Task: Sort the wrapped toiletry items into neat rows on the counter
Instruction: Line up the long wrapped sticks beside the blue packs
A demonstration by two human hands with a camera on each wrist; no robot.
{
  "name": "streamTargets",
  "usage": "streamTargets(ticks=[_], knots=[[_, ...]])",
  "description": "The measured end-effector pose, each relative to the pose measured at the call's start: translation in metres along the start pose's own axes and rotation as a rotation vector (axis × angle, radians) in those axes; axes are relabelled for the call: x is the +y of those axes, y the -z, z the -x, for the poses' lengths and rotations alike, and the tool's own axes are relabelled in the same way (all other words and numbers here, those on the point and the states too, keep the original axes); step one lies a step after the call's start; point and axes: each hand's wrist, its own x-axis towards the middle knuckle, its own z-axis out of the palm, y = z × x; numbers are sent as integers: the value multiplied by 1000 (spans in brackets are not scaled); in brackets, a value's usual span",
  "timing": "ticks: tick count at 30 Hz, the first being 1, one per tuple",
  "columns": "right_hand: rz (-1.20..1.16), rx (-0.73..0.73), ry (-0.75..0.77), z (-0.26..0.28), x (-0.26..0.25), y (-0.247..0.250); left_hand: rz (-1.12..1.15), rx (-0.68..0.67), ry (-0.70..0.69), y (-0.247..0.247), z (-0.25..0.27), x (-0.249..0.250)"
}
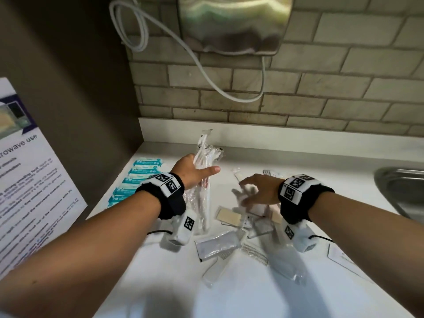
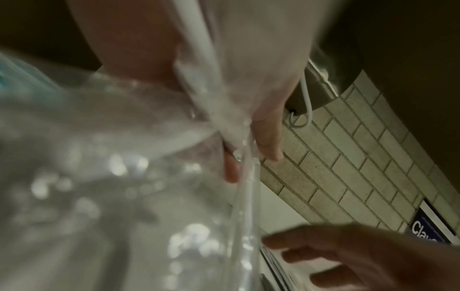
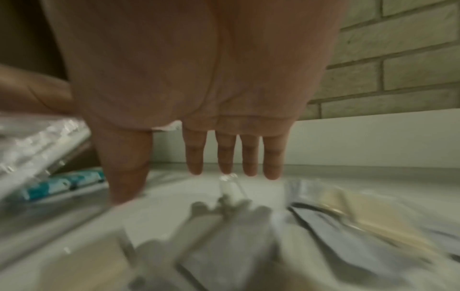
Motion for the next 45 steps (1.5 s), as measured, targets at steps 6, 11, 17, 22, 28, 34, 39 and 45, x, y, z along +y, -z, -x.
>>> streamTargets(ticks=[6,11,17,22,28,34,39,45], knots=[[-343,-17,41,-8,-66,6,82,50,48,5,3,6],[-683,-75,55,-32,-84,-14,75,39,147,7,1,-7],[-597,12,-118,-56,-80,-21,28,-45,243,-4,-2,-29],[-471,23,-161,-72,-68,-23,-170,-105,248,-7,-6,-36],[-129,91,-212,-72,-75,-17,-47,-171,271,-4,-11,-50],[-9,204,-24,-72,-107,-14,-62,-62,249,19,-15,-55],[98,93,41,-70,-129,-29,-215,6,260,35,-23,-65],[49,128,8,-73,-130,-31,-247,32,268,38,-29,-77]])
